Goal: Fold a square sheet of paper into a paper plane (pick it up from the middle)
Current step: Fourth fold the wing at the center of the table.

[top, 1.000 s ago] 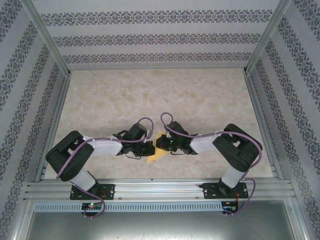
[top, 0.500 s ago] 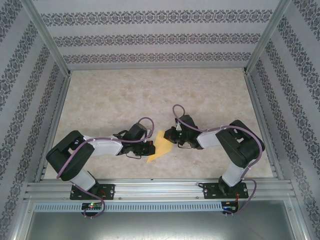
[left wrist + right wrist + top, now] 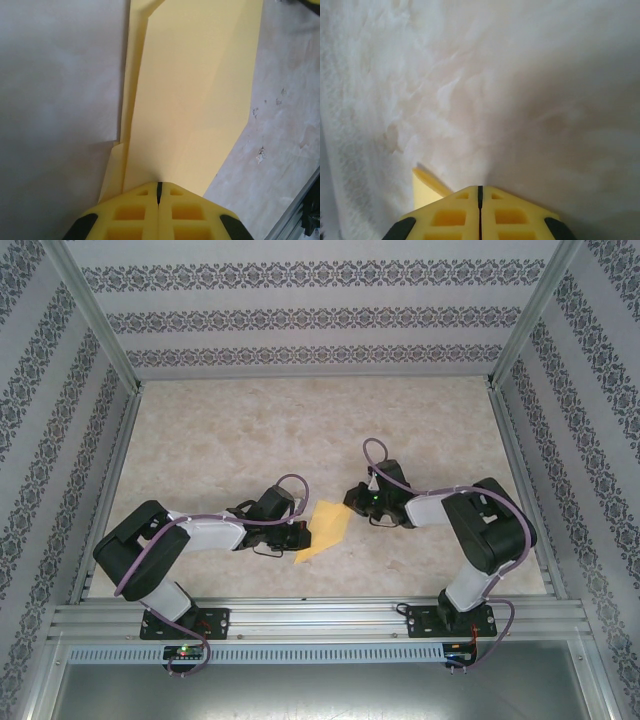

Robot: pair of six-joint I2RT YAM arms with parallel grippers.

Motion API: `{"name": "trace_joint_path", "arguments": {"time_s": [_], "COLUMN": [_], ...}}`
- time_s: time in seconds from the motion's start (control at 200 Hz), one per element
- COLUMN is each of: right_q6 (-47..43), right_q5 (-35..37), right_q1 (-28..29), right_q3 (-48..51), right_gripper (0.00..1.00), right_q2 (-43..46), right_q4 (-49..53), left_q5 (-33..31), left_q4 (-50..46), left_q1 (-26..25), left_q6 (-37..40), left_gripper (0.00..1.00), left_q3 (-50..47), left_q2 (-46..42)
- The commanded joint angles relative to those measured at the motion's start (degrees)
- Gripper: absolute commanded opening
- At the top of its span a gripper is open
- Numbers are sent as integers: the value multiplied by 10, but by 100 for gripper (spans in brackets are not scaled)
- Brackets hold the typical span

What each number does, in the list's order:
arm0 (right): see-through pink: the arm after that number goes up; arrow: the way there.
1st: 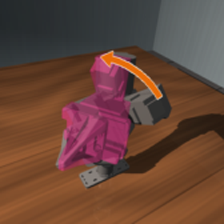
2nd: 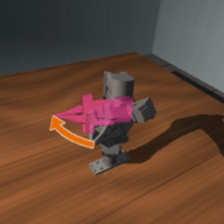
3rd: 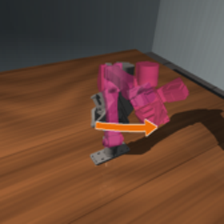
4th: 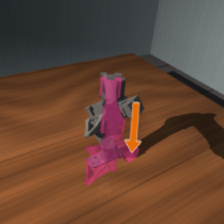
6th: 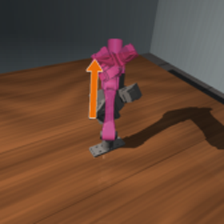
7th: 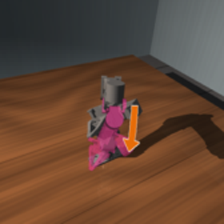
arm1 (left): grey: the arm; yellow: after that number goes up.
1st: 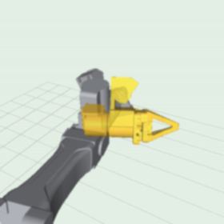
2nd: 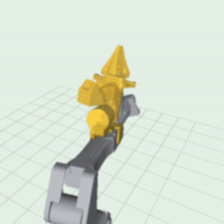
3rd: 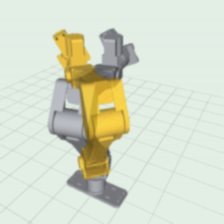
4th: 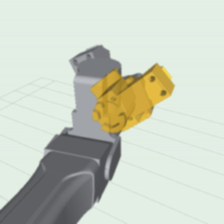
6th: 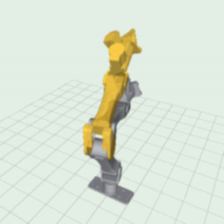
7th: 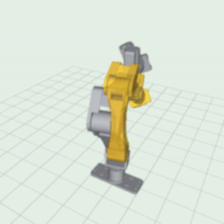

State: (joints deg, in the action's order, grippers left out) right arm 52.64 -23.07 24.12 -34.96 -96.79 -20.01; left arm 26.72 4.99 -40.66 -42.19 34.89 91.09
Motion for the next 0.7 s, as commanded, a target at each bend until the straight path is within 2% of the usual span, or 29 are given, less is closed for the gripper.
{"name": "trace_joint_path", "arguments": {"time_s": [0.0, 0.16, 0.3, 0.48, 0.694], "right_q6": [-23, -21, -8, 15, 45], "right_q5": [48, 49, 69, 87, 98], "right_q1": [-8, 18, 65, 132, 183], "right_q3": [-3, 10, 23, 30, 24], "right_gripper": [10, 11, 12, 11, 10], "right_q2": [46, 120, 159, 151, 100], "right_q4": [35, 51, 59, 47, 7], "left_q5": [-41, -40, -45, -42, -39], "left_q4": [-122, -115, -115, -112, -111], "left_q1": [-2, -1, -1, -1, -1], "left_q6": [18, 9, 4, 6, 10], "left_gripper": [3, 3, 2, 3, 2], "left_q3": [-32, -37, -37, -36, -36], "left_q2": [34, 28, 29, 35, 35]}}
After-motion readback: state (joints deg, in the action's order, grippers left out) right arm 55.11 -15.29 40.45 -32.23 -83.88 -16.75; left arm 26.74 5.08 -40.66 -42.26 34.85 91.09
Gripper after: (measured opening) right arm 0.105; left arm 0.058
